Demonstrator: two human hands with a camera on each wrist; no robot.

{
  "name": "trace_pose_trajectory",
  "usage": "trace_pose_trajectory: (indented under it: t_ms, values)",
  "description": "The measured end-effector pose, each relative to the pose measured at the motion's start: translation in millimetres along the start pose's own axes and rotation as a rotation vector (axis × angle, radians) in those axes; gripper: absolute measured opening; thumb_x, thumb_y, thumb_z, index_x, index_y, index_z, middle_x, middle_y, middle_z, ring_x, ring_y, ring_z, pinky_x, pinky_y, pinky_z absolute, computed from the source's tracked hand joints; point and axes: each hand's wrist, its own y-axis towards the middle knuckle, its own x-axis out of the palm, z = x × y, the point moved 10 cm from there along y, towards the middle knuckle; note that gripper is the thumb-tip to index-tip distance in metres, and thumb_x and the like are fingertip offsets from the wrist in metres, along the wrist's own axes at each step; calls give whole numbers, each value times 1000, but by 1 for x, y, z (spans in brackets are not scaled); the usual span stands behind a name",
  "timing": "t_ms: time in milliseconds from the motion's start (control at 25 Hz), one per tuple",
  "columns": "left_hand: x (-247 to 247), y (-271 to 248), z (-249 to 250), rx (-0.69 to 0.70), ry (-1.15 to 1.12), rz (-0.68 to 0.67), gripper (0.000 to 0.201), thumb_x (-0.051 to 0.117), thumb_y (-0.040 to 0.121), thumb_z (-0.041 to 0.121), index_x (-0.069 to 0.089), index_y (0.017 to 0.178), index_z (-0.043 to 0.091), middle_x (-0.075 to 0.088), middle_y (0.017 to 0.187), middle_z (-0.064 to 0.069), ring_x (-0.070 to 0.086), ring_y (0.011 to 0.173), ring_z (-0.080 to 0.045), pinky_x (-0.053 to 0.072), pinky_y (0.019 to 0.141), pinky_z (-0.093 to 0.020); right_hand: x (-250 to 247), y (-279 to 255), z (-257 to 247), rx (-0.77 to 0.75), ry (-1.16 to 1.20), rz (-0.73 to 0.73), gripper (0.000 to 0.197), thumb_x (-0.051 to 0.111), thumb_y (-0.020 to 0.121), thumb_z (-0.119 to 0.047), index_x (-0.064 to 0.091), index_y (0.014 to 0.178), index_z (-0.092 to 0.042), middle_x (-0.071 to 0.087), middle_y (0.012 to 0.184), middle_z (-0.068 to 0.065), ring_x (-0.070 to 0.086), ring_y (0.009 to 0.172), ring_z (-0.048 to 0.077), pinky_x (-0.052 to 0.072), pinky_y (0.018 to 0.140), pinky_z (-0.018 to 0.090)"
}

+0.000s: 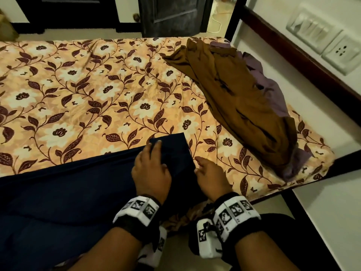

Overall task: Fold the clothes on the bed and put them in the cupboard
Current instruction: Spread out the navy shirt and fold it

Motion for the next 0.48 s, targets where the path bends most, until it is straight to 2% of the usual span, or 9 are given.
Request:
trace_pose_trajectory:
  t_ms: [40,120,160,200,240,280,360,400,480]
  values:
    - [14,-2,13,107,141,-75,60,44,100,31,18,153,34,15,161,4,12,148,-25,15,115,-52,12,-1,-9,-81,-43,-28,50,47,95,-11,40,144,-19,42,148,3,40,135,21,34,111,33]
    - [52,-5,4,146,294,-293,54,23,103,44,3,154,39,-4,163,13,-5,150,-18,-2,115,-58,43,-8,-15,-176,-167,-129,62,42,99,-27,12,153,-26,7,161,-3,11,147,19,14,119,34]
    - [65,-7,-10,130,330,-355,54,14,103,48,-6,152,41,-15,160,17,-10,150,-18,-7,114,-60,56,-13,-5,-171,-289,-171,66,35,98,-43,-3,151,-34,-11,159,-8,-2,148,19,7,121,39]
    - [72,-7,-21,125,359,-377,54,8,102,50,-14,150,43,-22,156,20,-14,149,-18,-11,112,-62,60,-17,10,-127,-422,-182,69,25,94,-60,-15,147,-42,-22,155,-13,-10,147,18,0,120,46]
    - [76,-9,-27,124,378,-378,54,5,101,51,-18,149,43,-25,155,21,-16,149,-18,-14,111,-62,57,-20,27,-36,-515,-182,72,15,87,-71,-20,144,-45,-26,152,-17,-16,146,18,-6,117,51]
    - [76,-10,-29,117,376,-380,55,5,101,52,-20,148,43,-24,156,20,-16,149,-19,-16,110,-63,49,-20,43,75,-541,-176,73,8,84,-75,-20,144,-46,-26,152,-19,-19,145,18,-10,114,56]
    - [73,-14,-26,75,382,-405,57,12,101,52,-16,150,43,-18,160,18,-17,149,-22,-16,108,-65,32,-20,52,253,-444,-158,70,9,86,-75,-6,148,-46,-17,157,-18,-19,145,22,-12,109,61]
    - [68,-13,-20,63,401,-395,57,15,102,51,-11,152,41,-14,161,15,-16,149,-25,-15,108,-66,22,-17,46,273,-385,-98,67,14,89,-72,6,149,-44,-6,160,-14,-12,147,24,-8,111,61]
    - [51,-3,-1,86,434,-304,53,21,102,49,12,153,37,3,163,6,-6,149,-29,-8,111,-65,5,-10,25,217,-322,49,55,33,93,-62,33,143,-37,31,152,-5,19,142,24,12,112,52]
